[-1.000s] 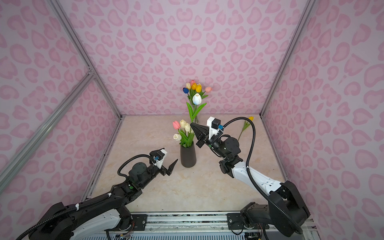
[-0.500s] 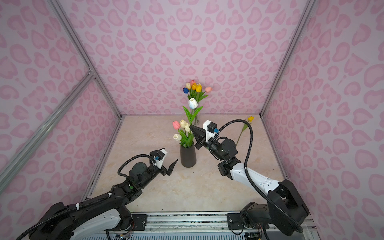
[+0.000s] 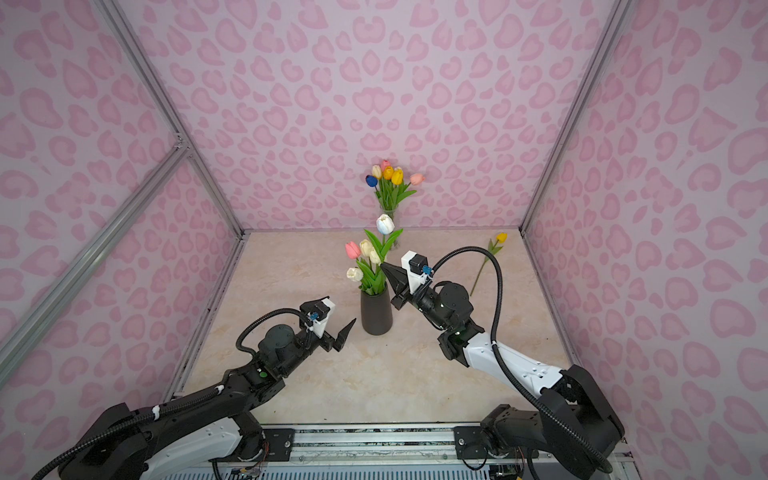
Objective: Arrange the flowers into the vase
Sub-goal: 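Carry the blue tulip over the dark grey vase and lower its stem in, then open the right gripper and pull it back from the vase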
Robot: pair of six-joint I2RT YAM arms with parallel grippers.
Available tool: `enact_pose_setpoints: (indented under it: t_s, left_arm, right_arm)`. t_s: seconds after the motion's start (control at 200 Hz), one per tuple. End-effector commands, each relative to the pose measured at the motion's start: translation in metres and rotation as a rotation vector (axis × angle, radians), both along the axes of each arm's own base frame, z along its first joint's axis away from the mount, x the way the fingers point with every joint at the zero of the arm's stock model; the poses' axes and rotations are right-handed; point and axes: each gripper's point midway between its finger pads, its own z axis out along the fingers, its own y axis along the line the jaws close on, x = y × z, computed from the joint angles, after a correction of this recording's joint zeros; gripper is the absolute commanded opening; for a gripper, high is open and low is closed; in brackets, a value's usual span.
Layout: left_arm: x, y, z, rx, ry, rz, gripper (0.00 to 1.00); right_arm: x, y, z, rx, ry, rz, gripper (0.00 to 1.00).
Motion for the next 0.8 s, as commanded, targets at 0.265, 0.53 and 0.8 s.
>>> enact_pose_setpoints:
  t_s: [0.265,0.53,0.8]
  left_arm:
    - [0.003,-0.002,0.009,-0.020,-0.019,0.003,0.97]
    - [0.002,-0.001,0.010,-0.019,-0.022,0.003,0.97]
    - [0.003,-0.001,0.008,-0.015,-0.019,0.005,0.97]
  right_arm:
    - [0.000,0.005,-0.029,-0.075,0.071,0.007,0.00]
    - [0.006,-0.003,-0.056,-0.102,0.088,-0.060,0.19]
    - [0.007,-0.013,-0.055,-0.162,0.058,-0.124,0.37]
